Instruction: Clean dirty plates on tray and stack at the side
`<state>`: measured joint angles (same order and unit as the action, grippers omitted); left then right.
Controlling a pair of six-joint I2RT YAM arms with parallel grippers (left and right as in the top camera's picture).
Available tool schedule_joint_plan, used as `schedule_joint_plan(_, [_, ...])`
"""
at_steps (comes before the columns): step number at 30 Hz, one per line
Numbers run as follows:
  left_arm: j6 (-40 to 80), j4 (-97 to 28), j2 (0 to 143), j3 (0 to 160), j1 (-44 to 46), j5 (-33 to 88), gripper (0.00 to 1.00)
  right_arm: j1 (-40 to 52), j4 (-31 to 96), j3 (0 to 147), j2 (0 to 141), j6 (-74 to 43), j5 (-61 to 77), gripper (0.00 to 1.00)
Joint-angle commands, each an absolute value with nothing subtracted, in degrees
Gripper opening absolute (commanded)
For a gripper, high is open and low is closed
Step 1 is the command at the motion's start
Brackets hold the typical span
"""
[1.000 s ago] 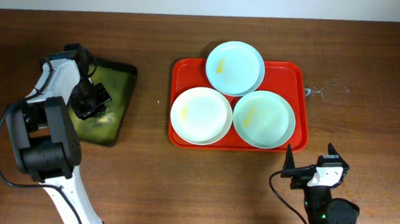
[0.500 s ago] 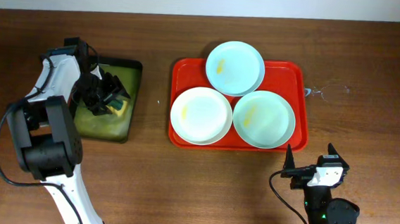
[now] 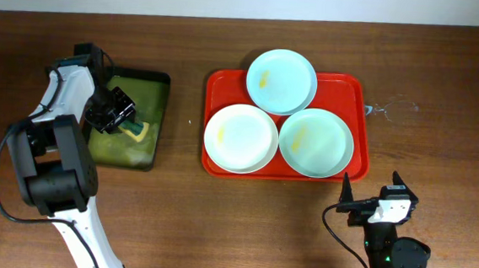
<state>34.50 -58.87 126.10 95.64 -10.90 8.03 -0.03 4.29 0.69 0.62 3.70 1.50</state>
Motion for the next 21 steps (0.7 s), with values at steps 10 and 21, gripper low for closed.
schedule_joint_plan(10, [35.31,-55.31,126.74,91.74,-11.05,6.17,0.0,-0.4,4.54,0.32,0.21,4.08,1.41,0.98])
schedule_joint_plan(21, [32.71,-72.38,118.21,113.27,-10.59,9.41,0.0,-0.38,4.54,0.32,0.21,4.08,1.41,0.98])
